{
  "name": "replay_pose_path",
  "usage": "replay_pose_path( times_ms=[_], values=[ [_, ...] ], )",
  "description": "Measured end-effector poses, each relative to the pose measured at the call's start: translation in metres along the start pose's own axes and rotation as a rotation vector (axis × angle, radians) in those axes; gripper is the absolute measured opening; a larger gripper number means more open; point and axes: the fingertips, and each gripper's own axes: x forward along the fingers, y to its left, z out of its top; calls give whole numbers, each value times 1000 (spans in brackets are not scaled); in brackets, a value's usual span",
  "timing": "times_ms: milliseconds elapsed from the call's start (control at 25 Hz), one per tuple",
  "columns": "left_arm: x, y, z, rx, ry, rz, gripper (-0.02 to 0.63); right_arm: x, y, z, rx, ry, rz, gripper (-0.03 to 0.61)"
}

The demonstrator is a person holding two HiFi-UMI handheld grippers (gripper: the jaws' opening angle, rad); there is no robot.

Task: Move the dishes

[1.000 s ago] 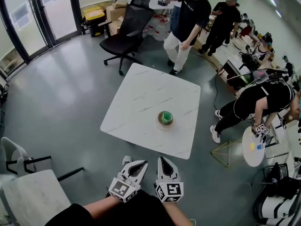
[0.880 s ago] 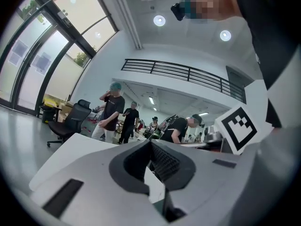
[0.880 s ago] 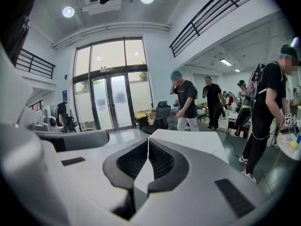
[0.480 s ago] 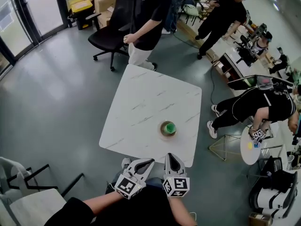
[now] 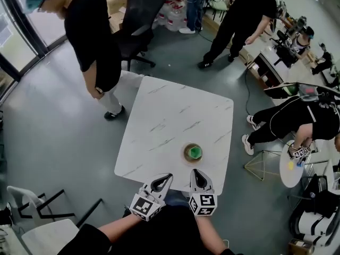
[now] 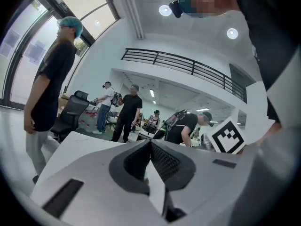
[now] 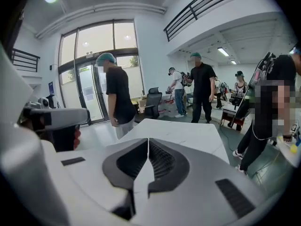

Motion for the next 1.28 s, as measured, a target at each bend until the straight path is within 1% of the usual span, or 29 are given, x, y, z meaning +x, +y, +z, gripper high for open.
replay_pose_path(
  times_ms=[120, 280, 400, 480, 600, 680, 840, 960, 1000, 1080, 1280],
  values=[
    [20, 14, 7, -1, 19, 18, 15, 22, -9, -7, 1, 43, 26, 18],
    [45, 31, 6, -7, 45, 57, 15, 48, -33, -16, -4, 102, 4, 18],
    [61, 39, -2, -15, 70, 89, 15, 64, -45, -24, -13, 142, 7, 18],
    [68, 46, -6, -20, 91, 116, 15, 76, -49, -31, -20, 167, 25, 20],
    [64, 55, -13, -56, 110, 186, 15, 92, -47, -51, -41, 224, 73, 18],
    [63, 58, -15, -61, 116, 207, 15, 100, -48, -60, -53, 265, 95, 20],
    [72, 65, -11, -63, 121, 172, 15, 116, -48, -71, -63, 315, 72, 21],
    [77, 65, -9, -67, 128, 106, 15, 124, -53, -79, -37, 346, 15, 30],
    [79, 65, -8, -67, 132, 81, 15, 126, -55, -81, -27, 357, -4, 61],
    [80, 65, -4, -59, 137, 36, 15, 131, -57, -84, -21, 377, -23, 69],
    [85, 73, 2, -31, 139, -29, 15, 143, -57, -92, -62, 434, -57, 69]
  ],
)
